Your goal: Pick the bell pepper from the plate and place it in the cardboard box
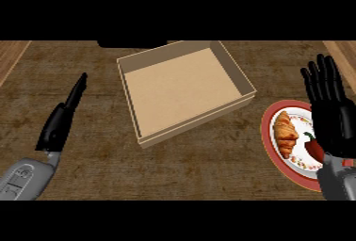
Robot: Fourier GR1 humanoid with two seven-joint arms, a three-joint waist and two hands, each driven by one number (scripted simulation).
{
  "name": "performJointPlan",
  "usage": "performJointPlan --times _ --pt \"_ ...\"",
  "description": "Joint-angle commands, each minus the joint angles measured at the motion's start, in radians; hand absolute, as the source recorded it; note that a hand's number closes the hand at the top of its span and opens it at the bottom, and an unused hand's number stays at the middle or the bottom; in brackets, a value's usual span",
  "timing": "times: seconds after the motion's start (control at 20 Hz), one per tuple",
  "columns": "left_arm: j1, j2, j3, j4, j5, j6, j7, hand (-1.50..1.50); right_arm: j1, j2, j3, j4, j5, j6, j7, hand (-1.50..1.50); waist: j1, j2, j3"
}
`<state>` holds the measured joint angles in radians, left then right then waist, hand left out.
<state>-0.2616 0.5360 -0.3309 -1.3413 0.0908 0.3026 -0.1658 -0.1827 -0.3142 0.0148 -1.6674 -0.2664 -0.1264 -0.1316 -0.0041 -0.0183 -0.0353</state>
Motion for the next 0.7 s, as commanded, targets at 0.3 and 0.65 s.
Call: performJointPlan --times 0.3,0.65 --pt "0.076 0.058 0.088 0.094 0.014 0.05 0.089 0.0 -0.034 -0.417 0.01 -0.004 0.117 0.445 -0.098 -1.5 0.057 -0.002 0.01" --pt "0.088 0.069 0.124 0.098 0.042 0.063 0.166 0.0 0.151 -0.465 -0.012 0.389 0.047 0.766 -0.522 -1.5 0.041 0.041 0.05"
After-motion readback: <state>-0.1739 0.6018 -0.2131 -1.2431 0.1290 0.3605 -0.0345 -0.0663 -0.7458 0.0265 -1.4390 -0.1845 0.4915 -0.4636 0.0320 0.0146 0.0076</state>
